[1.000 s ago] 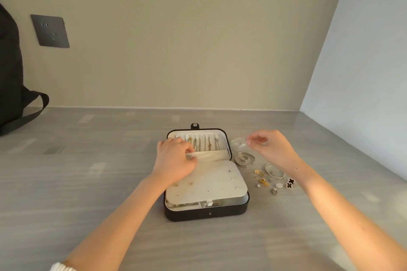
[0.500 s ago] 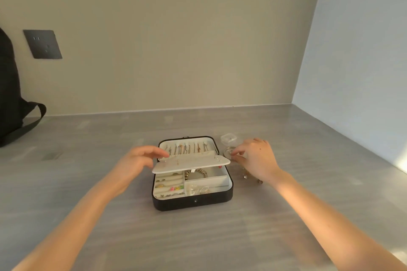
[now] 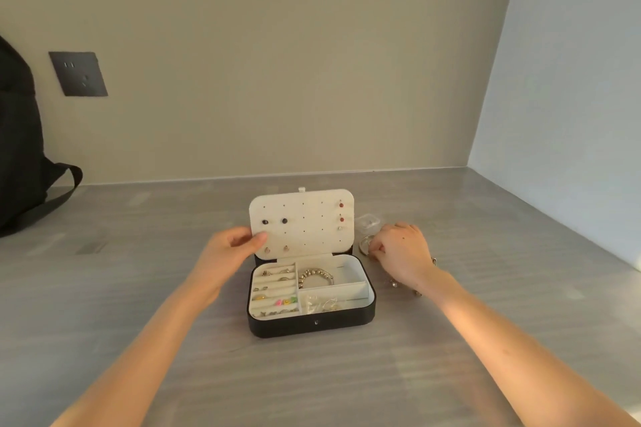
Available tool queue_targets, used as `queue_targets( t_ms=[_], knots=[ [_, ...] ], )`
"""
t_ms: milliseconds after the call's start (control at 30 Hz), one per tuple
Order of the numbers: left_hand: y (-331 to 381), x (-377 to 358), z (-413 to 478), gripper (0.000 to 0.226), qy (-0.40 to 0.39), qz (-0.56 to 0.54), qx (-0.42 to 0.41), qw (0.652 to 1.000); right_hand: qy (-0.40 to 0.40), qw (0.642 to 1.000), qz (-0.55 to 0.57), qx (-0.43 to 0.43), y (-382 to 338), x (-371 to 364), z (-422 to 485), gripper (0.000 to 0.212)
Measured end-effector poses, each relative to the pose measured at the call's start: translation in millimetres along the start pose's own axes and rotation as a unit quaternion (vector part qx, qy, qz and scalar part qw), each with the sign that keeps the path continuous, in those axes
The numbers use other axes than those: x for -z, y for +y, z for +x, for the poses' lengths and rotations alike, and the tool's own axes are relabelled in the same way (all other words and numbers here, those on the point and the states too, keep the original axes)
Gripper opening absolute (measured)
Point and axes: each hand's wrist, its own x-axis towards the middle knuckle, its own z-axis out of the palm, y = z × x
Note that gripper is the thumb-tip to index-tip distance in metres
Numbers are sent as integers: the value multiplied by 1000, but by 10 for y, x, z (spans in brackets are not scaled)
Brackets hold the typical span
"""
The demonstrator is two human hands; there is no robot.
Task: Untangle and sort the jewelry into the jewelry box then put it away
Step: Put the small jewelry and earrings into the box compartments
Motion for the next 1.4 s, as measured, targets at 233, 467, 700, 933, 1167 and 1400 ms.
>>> queue_targets(
  t_ms=[233,467,700,933,1167,1400],
  knots=[
    [-140,-160,44,9,69,19,-13,997,124,988,83,-29,71,66,-31,15],
    [-227,-176,72,9,86,76,-18,993,136,968,86,190,-367,362,-309,18],
    [-252,-157,69,16,86,102,-9,991,-8,972,48,232,-627,327,-316,20],
    [-252,-172,59,22,94,117,-8,989,-5,974,98,206,-691,272,-386,23],
    [-256,-149,30,27,101,134,-15,986,72,984,157,50,-148,406,-332,18],
    [-286,-165,20,18,113,170,-48,978,-40,989,78,-121,468,375,-292,20]
  ],
)
